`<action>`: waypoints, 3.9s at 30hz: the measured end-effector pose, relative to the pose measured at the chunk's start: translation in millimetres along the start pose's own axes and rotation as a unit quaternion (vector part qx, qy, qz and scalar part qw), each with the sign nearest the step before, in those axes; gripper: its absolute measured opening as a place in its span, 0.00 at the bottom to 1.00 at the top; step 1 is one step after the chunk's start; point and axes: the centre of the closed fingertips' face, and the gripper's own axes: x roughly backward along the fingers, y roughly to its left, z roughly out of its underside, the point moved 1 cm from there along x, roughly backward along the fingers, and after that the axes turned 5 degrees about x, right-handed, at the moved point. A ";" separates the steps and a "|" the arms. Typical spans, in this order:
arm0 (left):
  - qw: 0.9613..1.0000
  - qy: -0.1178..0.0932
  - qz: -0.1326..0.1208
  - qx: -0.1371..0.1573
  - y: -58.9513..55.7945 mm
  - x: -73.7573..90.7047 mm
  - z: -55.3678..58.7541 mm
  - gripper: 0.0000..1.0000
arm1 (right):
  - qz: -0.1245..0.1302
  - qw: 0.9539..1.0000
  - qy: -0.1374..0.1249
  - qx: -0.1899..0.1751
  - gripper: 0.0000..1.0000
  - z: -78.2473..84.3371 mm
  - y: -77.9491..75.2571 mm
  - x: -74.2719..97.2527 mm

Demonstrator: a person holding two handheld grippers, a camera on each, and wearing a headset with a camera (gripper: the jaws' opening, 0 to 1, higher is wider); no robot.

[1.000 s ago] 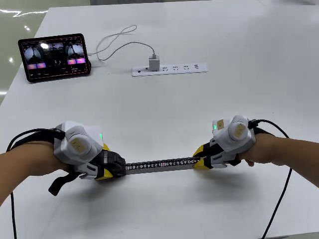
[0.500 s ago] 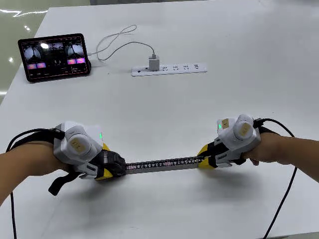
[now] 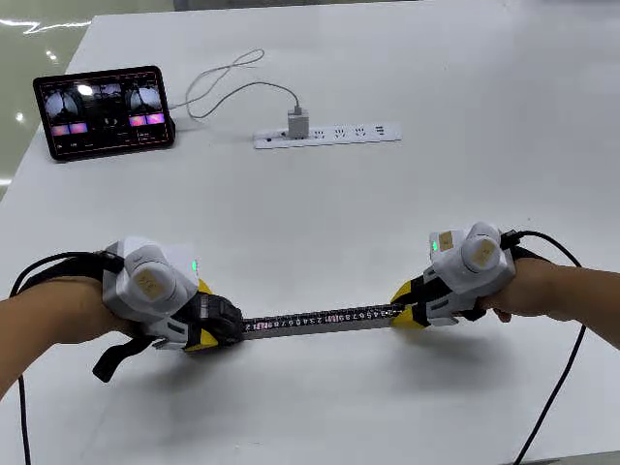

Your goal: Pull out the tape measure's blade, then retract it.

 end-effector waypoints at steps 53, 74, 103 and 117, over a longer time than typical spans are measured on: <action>1.000 0.004 0.017 -0.012 0.5 -1.7 -1.7 0.33 | -0.001 0.998 0.047 0.045 0.12 2.5 1.1 0.6; 1.000 0.012 0.028 -0.003 2.9 6.5 -5.0 0.34 | 0.000 0.996 0.074 0.056 0.13 -0.3 -1.4 3.6; 0.982 -0.072 -0.047 0.167 30.1 45.4 1.8 0.79 | 0.093 0.994 0.017 -0.054 0.38 -5.2 -5.4 43.7; 0.956 -0.117 -0.097 0.250 24.1 52.3 21.2 0.97 | 0.133 0.984 -0.018 -0.118 0.48 9.4 8.5 68.8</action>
